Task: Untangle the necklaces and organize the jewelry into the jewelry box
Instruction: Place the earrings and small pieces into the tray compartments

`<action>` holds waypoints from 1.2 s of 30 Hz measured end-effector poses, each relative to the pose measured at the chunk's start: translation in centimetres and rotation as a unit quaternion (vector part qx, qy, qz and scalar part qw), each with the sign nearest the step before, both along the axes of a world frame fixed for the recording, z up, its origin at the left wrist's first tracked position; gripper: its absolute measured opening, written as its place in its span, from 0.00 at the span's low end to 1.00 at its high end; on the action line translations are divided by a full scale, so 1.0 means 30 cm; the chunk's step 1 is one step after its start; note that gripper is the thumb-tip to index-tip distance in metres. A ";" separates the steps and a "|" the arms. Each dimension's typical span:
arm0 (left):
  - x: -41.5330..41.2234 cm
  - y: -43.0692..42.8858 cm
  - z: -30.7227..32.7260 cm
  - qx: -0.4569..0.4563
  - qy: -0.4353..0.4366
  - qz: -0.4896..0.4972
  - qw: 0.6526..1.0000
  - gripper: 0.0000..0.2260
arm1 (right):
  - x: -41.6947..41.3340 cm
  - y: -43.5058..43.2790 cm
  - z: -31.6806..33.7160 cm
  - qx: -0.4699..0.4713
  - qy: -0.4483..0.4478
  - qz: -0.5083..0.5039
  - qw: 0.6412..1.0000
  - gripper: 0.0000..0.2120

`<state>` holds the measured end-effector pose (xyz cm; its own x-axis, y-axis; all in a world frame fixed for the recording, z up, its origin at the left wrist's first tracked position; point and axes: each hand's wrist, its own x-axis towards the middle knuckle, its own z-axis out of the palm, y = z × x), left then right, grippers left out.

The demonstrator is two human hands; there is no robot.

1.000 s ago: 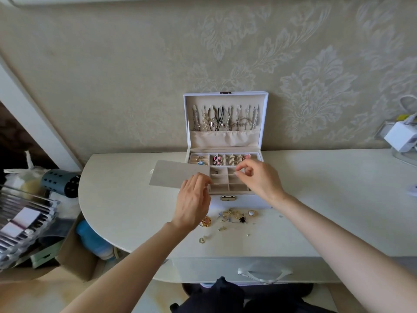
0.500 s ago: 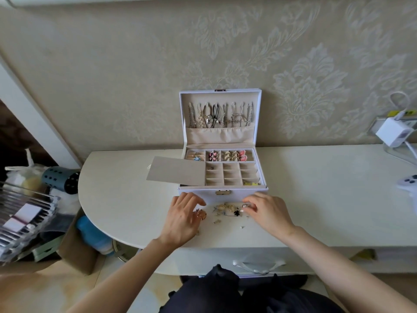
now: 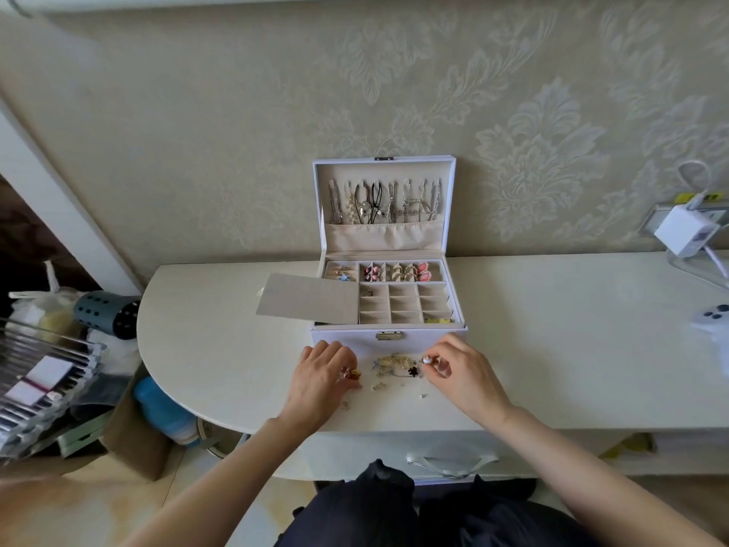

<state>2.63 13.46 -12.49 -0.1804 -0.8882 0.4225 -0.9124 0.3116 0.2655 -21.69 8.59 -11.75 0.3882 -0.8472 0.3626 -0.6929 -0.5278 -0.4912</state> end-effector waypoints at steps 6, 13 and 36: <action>-0.082 -0.028 0.100 0.009 0.204 -0.067 0.977 0.11 | 0.028 -0.010 0.078 0.003 -0.141 0.024 0.990 0.09; -0.179 -0.229 0.222 0.071 0.243 -0.031 0.967 0.08 | 0.078 -0.118 0.191 0.090 -0.209 -0.051 0.973 0.08; -0.202 -0.302 0.245 0.125 -0.072 0.080 0.986 0.08 | 0.112 -0.222 0.265 0.306 -0.139 -0.084 0.938 0.10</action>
